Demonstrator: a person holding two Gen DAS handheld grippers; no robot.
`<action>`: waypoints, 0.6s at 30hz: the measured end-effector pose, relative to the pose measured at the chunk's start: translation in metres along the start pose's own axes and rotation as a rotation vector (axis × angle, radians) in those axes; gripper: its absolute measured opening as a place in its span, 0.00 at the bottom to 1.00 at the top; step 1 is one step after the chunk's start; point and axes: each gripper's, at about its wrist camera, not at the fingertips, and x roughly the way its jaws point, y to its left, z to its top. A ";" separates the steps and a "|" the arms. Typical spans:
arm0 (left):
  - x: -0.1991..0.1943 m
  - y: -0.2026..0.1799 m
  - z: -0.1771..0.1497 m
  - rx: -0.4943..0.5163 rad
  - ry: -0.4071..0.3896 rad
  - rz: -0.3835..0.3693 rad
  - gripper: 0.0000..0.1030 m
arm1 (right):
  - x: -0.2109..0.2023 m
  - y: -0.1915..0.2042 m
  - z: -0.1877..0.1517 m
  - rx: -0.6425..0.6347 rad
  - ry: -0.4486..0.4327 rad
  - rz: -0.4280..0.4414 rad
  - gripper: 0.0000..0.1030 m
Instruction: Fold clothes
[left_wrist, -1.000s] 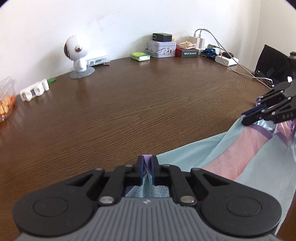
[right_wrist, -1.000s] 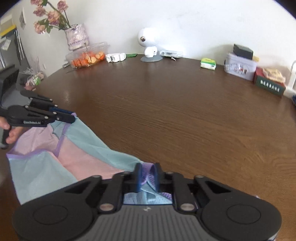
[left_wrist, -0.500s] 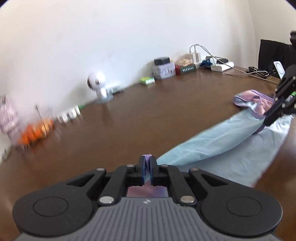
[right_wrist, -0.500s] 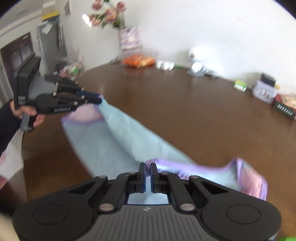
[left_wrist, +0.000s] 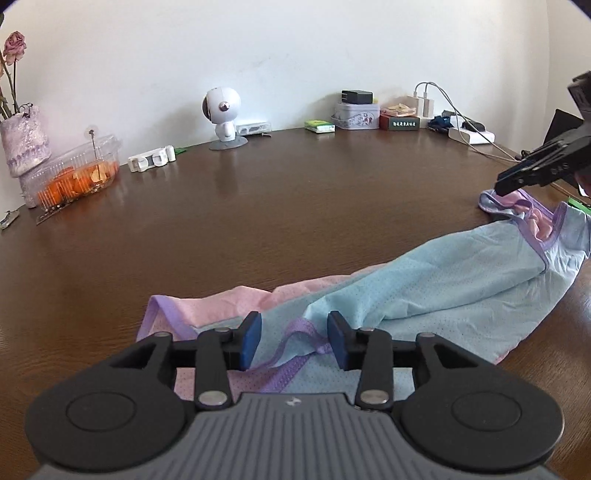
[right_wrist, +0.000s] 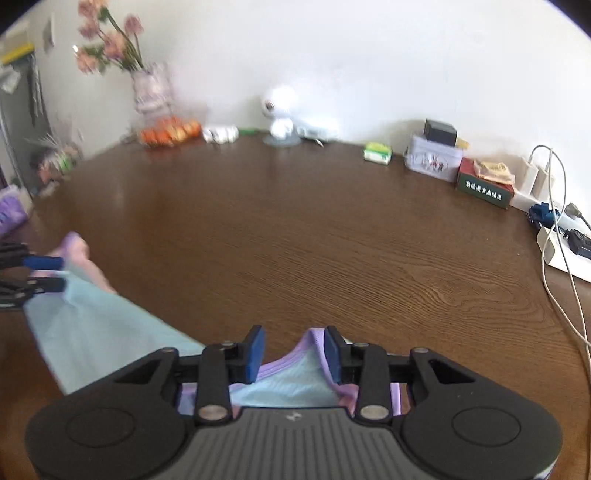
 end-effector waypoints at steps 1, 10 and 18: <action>0.002 -0.002 -0.001 0.002 0.006 0.000 0.39 | 0.011 -0.002 0.001 0.019 0.028 -0.027 0.31; 0.005 0.010 -0.002 -0.062 0.020 0.024 0.50 | -0.043 -0.016 -0.046 0.146 -0.125 -0.104 0.01; -0.014 0.047 -0.001 -0.214 0.037 0.030 0.63 | -0.123 -0.003 -0.153 0.208 -0.178 -0.092 0.03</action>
